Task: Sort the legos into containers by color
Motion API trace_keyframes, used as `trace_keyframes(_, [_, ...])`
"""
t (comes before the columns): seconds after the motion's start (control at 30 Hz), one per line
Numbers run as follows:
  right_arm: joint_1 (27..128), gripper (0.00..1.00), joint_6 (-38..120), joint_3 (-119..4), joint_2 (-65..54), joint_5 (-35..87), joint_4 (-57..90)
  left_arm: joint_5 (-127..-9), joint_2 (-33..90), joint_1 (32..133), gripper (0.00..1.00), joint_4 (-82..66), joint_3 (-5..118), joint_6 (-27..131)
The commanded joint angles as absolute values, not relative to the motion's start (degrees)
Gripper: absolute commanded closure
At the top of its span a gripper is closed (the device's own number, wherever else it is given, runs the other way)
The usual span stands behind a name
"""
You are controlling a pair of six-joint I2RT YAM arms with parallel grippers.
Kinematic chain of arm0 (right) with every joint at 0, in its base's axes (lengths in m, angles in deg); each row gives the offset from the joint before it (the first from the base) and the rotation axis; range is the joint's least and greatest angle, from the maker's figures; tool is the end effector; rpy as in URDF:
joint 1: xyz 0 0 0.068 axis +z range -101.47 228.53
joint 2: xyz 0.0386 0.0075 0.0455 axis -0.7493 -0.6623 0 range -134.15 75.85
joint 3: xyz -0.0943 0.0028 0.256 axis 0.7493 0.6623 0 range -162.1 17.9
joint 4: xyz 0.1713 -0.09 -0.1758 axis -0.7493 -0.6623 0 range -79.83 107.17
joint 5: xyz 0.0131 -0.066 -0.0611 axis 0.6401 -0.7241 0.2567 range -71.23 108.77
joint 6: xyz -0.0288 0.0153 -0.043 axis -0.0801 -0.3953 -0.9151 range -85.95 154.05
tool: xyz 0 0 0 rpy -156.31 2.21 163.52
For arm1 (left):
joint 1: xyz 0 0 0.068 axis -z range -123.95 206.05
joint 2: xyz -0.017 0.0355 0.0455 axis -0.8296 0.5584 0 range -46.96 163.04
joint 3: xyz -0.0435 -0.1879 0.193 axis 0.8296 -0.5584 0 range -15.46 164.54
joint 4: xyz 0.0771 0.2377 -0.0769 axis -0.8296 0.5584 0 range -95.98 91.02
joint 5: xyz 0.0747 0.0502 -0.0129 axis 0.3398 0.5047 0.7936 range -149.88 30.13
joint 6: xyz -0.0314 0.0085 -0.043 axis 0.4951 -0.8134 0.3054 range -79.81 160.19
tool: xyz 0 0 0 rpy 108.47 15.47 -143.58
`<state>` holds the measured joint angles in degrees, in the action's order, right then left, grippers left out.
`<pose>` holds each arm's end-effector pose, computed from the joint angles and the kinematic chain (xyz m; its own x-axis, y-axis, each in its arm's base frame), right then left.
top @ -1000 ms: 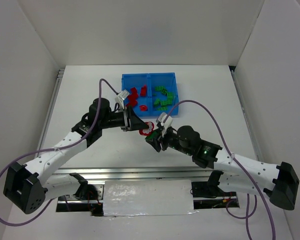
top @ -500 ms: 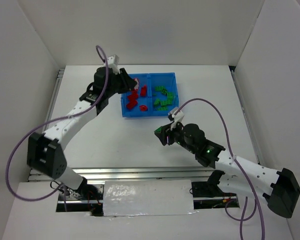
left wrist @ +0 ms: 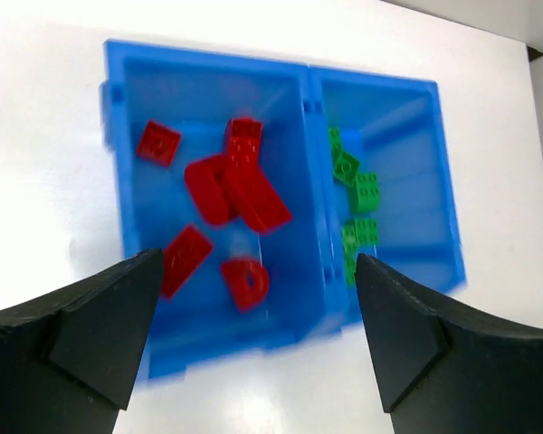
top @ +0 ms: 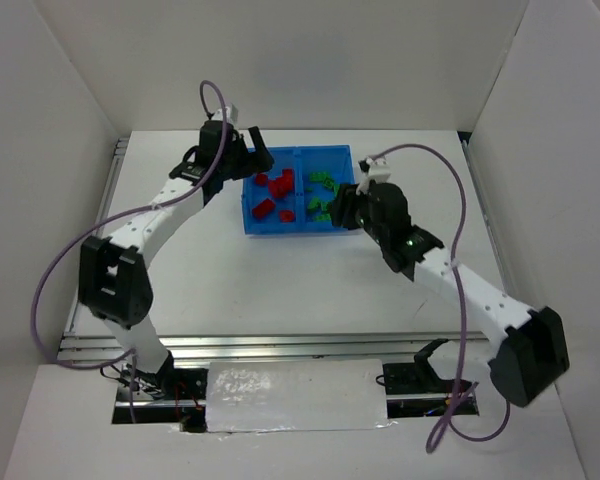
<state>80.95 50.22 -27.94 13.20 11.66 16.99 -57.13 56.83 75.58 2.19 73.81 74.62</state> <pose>0.2177 0.1330 0.3026 -0.3572 0.1004 -0.9286 -0.3463 0.9091 0.2315 0.4117 -0.1442 0.3242 -0.4651 -0.4343 -0.7714 0.0354 0.8616 -0.5064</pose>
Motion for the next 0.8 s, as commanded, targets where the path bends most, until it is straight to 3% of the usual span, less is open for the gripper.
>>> trace_keyframes(0.0, [78.9,0.94,53.2,-40.2,1.5,9.1,12.6,-56.3,42.5,75.7,0.01,4.8,70.6,73.4])
trace_keyframes(0.2, [74.8,0.88,53.7,-57.2,-15.9,6.0,5.1,-54.8,17.8,76.0,0.00,13.1,53.0,72.4])
trace_keyframes(0.23, [74.1,0.81,53.7,-60.2,-17.3,6.1,4.8,-54.6,12.3,75.9,0.00,14.7,51.4,72.2])
trace_keyframes(0.33, [73.7,0.38,53.8,-66.4,-23.8,6.1,2.2,-54.2,3.1,75.8,0.01,18.5,46.2,70.3])
trace_keyframes(0.53, [73.7,0.15,52.8,-70.9,-24.3,7.1,-0.4,-48.0,-2.8,75.7,0.01,29.2,47.0,64.4])
trace_keyframes(0.57, [73.7,0.08,52.7,-70.9,-22.7,6.9,-0.4,-46.8,-3.0,75.7,0.01,29.7,47.0,64.0])
trace_keyframes(0.63, [73.7,0.07,53.1,-70.2,-20.3,6.4,-2.3,-42.7,-2.2,75.7,0.00,31.1,47.4,64.2])
trace_keyframes(0.77, [74.8,0.05,55.0,-61.4,-3.6,4.9,-4.9,-36.6,0.8,75.7,0.01,33.6,51.1,65.1])
